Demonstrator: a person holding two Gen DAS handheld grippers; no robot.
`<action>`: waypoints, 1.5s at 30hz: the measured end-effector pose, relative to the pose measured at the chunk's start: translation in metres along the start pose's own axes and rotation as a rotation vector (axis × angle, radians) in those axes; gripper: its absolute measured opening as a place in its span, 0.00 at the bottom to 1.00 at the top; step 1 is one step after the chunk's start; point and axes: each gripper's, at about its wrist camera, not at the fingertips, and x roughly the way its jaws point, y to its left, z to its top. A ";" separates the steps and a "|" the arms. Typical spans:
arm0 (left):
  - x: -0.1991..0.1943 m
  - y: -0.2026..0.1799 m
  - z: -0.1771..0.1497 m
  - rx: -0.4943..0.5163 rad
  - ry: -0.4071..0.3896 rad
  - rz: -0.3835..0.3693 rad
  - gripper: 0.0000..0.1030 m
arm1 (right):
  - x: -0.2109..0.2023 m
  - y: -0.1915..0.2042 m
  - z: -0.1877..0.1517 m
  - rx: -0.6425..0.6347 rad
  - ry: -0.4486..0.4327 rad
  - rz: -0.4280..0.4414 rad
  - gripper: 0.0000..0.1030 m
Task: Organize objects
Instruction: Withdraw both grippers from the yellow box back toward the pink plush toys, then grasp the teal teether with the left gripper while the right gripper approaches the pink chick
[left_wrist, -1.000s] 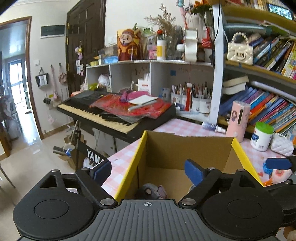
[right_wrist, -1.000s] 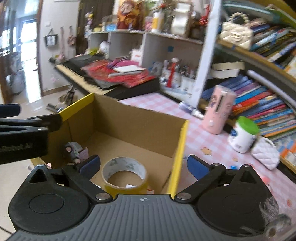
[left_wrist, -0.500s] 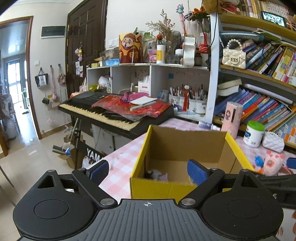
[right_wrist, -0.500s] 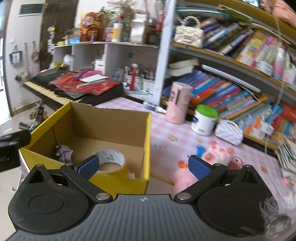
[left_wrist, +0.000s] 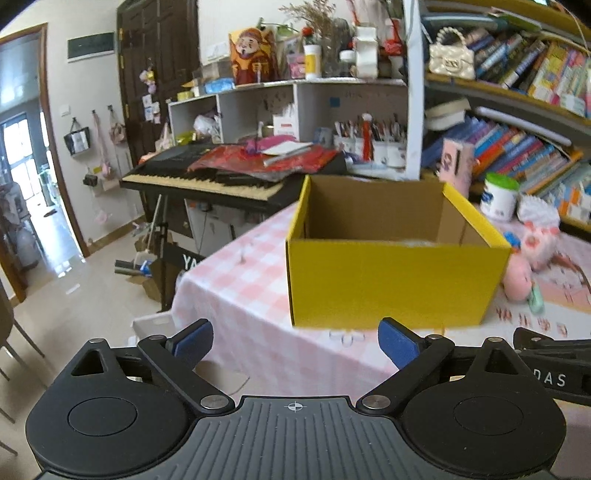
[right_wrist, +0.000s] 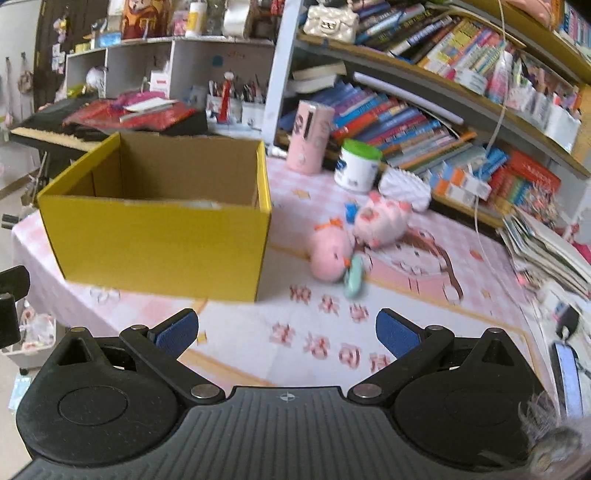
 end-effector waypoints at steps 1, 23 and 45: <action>-0.002 0.000 -0.002 0.007 0.004 -0.003 0.95 | -0.002 0.000 -0.004 0.004 0.006 -0.005 1.00; -0.028 -0.008 -0.041 0.129 0.073 -0.108 0.95 | -0.036 -0.011 -0.061 0.067 0.099 -0.102 1.00; -0.026 -0.063 -0.032 0.227 0.054 -0.271 0.95 | -0.043 -0.065 -0.069 0.169 0.118 -0.261 1.00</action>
